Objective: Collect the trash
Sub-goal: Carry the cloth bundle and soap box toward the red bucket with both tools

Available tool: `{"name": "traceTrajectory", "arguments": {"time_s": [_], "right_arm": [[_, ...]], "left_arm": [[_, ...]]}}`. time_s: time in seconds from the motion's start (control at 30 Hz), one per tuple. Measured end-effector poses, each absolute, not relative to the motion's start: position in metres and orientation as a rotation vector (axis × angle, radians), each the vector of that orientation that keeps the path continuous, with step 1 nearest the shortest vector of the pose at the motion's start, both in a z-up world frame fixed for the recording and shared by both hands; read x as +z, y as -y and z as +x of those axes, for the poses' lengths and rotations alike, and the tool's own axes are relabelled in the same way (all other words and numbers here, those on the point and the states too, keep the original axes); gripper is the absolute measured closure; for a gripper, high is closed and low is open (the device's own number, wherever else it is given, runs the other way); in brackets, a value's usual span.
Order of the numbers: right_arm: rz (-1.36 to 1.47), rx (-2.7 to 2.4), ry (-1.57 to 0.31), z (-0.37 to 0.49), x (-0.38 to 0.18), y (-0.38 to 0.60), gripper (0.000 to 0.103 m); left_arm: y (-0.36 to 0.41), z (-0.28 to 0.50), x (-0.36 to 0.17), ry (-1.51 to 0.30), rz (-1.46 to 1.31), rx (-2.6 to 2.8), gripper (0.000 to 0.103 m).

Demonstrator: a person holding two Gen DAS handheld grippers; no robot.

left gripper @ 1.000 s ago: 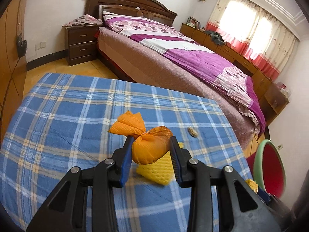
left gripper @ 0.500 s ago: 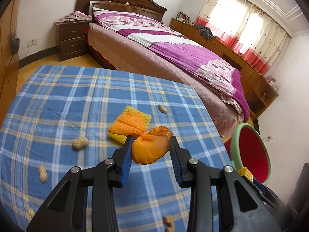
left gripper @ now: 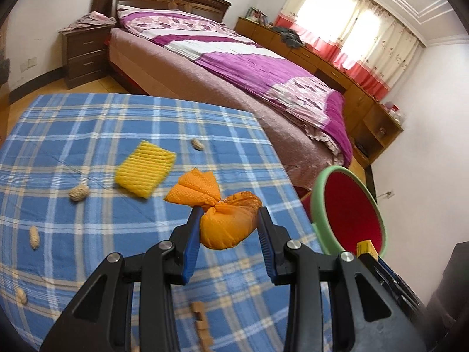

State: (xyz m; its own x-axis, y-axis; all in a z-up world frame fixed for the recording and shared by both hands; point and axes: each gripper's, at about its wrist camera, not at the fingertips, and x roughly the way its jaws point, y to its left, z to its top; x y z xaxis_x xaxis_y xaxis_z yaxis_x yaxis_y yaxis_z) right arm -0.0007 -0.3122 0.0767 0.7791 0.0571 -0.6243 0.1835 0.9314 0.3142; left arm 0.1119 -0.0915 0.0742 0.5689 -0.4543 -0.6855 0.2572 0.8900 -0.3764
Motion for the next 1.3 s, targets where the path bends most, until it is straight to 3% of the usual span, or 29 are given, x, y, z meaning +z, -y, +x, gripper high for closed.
{"name": "traceTrajectory", "arguments": {"time_s": [0.63, 1.3], "right_arm": [[0.451, -0.2, -0.614, -0.023, 0.078, 0.385, 0.052], [0.555, -0.324, -0.636, -0.009, 0.044, 0.468, 0.051]], "left_arm": [[0.182, 0.099, 0.078, -0.906, -0.139, -0.6, 0.066], [0.28, 0.108, 0.063, -0.923, -0.002, -0.746, 0.066]]}}
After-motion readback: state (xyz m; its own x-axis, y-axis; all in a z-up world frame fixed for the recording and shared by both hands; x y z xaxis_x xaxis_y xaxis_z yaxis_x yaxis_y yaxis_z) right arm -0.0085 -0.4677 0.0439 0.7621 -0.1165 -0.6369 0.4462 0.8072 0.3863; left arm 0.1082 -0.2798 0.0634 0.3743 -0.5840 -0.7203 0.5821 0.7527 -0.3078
